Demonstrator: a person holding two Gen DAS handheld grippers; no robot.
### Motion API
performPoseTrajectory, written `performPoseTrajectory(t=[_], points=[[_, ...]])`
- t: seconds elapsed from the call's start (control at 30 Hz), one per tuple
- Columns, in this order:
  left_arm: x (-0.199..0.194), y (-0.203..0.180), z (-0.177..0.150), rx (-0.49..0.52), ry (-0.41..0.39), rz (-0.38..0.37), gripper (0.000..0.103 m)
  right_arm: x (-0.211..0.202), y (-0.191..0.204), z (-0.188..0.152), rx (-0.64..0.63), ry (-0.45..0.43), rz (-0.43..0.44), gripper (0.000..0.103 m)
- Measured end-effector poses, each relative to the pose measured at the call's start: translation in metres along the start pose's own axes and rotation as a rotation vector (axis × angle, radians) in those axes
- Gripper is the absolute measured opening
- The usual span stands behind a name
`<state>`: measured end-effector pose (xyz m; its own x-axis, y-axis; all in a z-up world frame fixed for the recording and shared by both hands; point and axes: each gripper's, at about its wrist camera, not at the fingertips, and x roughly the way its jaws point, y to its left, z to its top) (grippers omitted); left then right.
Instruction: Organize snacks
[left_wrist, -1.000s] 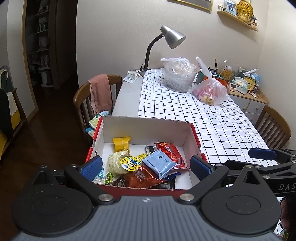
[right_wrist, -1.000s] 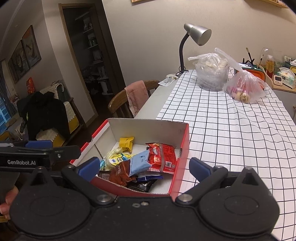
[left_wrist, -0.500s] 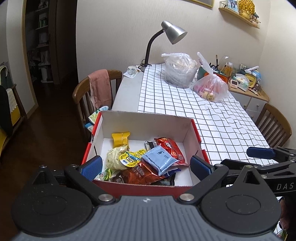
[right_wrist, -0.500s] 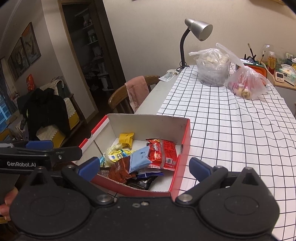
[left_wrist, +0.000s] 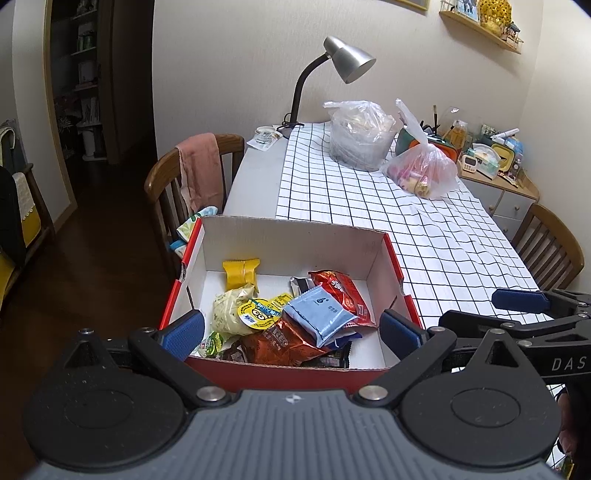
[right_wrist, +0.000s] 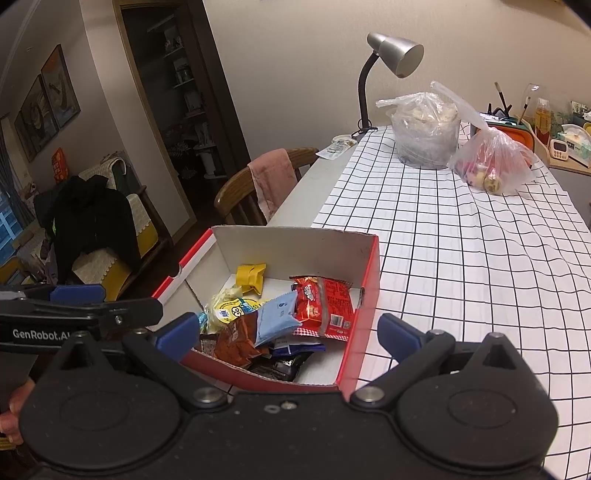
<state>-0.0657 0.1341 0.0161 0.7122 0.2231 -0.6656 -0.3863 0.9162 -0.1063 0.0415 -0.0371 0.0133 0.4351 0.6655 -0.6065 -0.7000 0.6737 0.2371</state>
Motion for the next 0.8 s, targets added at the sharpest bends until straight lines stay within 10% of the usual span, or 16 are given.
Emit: performPoseTrajectory(t=[0.8], points=[[0.0098, 0.002, -0.0008, -0.018, 0.037, -0.014, 0.102, 0.0046, -0.0095, -0.0042, 0.039, 0.013, -0.017, 0.103]])
